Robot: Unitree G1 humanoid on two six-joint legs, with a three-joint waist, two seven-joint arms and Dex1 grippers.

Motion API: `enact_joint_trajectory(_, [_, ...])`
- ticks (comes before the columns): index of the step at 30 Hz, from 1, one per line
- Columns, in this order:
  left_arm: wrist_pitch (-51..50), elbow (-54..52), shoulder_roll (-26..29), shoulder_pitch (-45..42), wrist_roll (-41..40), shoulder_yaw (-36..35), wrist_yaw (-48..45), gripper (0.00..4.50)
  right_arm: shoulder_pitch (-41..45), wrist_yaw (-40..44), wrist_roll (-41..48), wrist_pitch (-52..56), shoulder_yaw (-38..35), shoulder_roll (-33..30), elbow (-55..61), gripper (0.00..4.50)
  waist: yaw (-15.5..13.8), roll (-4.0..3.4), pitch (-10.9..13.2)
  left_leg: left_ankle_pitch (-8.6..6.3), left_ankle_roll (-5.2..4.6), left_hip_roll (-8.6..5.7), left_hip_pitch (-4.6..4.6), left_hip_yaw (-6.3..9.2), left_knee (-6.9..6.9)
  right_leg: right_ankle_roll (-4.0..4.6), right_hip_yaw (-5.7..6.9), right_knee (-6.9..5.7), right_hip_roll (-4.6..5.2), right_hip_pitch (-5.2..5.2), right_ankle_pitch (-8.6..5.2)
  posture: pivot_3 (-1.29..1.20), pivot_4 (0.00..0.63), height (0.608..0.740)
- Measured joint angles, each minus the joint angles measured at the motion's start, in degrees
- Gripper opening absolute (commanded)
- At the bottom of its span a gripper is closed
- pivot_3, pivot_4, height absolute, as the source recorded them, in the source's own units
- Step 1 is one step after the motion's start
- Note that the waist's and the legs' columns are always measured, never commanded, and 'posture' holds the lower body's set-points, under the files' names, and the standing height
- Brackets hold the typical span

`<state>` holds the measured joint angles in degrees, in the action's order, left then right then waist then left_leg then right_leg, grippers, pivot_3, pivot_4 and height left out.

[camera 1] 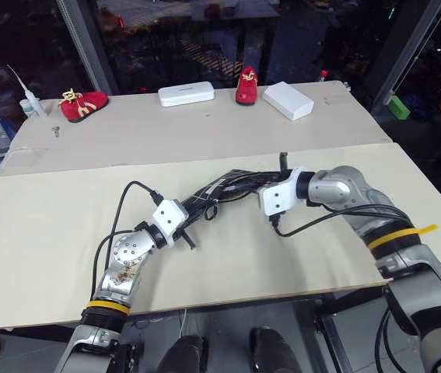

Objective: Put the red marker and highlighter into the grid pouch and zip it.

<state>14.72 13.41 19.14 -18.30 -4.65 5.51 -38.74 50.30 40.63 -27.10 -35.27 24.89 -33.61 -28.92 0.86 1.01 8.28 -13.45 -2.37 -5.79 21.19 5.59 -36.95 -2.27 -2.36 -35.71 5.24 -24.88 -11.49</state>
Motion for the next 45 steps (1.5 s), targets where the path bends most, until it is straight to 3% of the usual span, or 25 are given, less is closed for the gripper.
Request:
enact_joint_trajectory(9, [0.0,1.7,0.9,0.3,0.0,-1.2,-0.7,0.00,2.2,-0.9,-2.6,-2.9,1.9,5.0,-5.0,0.52,0.5,0.00,0.0,0.02,0.03,0.01,-0.01,0.00,0.00,0.03,-0.02,-0.10,-0.04,-0.08,0.02,0.00,0.150,0.740])
enact_joint_trajectory(11, [0.1,1.7,1.0,0.3,0.0,-1.8,-0.7,0.00,3.2,-1.4,-3.1,-2.9,1.9,6.3,-6.0,1.54,0.6,-0.01,0.0,0.02,0.04,0.03,0.00,0.00,0.01,0.04,-0.02,-0.14,-0.05,-0.12,0.02,0.00,0.150,0.740])
enact_joint_trajectory(15, [0.1,1.6,-0.2,-0.1,0.0,-1.3,-0.7,0.00,4.8,-3.2,-3.8,-6.5,4.0,10.4,-7.3,2.91,0.7,-0.01,0.0,0.02,0.05,0.04,0.01,0.01,0.01,0.04,-0.01,-0.14,-0.05,-0.14,0.03,0.00,0.150,0.740])
enact_joint_trajectory(19, [0.4,1.5,0.4,-0.1,0.0,-1.3,-0.8,0.00,5.6,-5.1,-5.1,-7.9,4.1,8.8,-10.1,4.27,0.0,-0.01,0.0,0.02,0.05,0.01,0.02,0.03,0.01,0.05,0.01,-0.12,-0.03,-0.12,0.03,0.00,0.150,0.740])
enact_joint_trajectory(20, [0.4,1.5,0.3,-0.1,0.0,-1.3,-0.8,0.00,5.7,-5.5,-5.4,-8.3,4.1,8.6,-10.4,4.44,0.0,-0.01,0.0,0.02,0.05,0.00,0.02,0.02,0.01,0.05,0.00,-0.12,-0.03,-0.13,0.03,0.00,0.150,0.740])
enact_joint_trajectory(27, [0.4,1.5,0.2,-0.4,-0.1,-1.3,-0.9,0.00,6.9,-6.9,-5.2,-9.4,3.6,7.5,-13.2,4.44,0.4,-0.01,0.0,0.03,0.06,0.02,0.01,0.02,0.03,0.05,-0.01,-0.15,-0.06,-0.14,0.03,0.00,0.150,0.740])
enact_joint_trajectory(31, [0.4,1.5,0.2,-0.7,-0.1,-1.3,-1.2,0.00,6.9,-4.2,0.5,-7.9,0.9,6.9,-12.8,4.44,0.3,-0.01,0.0,0.03,0.06,0.02,0.02,0.02,0.02,0.06,-0.02,-0.12,-0.04,-0.14,0.03,0.00,0.150,0.740])
enact_joint_trajectory(33, [0.4,1.5,0.2,-0.8,-0.1,-1.1,-1.6,0.00,6.8,-0.2,7.3,-4.8,-2.6,5.7,-10.6,4.44,0.3,0.00,0.0,0.02,0.05,0.02,0.05,0.02,0.03,0.06,-0.01,-0.10,-0.04,-0.14,0.03,0.00,0.150,0.740])
enact_joint_trajectory(36, [0.4,1.5,0.2,-0.8,-0.1,-1.0,-1.9,0.00,6.4,5.3,18.0,3.0,-8.3,4.2,-3.8,4.44,0.2,0.00,0.0,0.01,0.03,0.04,0.06,0.03,0.03,0.06,-0.01,-0.08,-0.03,-0.14,0.03,0.00,0.150,0.740])
enact_joint_trajectory(40, [0.4,1.6,-0.3,-0.8,-0.1,-0.7,-2.0,0.00,1.2,11.5,33.0,22.4,-16.0,1.2,11.0,4.44,-0.2,0.00,0.0,-0.02,-0.01,0.09,0.08,0.06,0.02,0.06,0.02,-0.06,-0.01,-0.10,0.03,0.00,0.150,0.740])
enact_joint_trajectory(45, [0.3,1.5,-0.2,-0.6,-0.2,-0.7,-2.0,0.00,-9.4,16.7,40.9,40.2,-17.3,-4.3,25.0,4.44,-0.2,0.00,0.0,-0.02,-0.02,0.09,0.14,0.03,0.00,0.05,0.00,-0.05,0.04,-0.12,0.03,0.00,0.150,0.740])
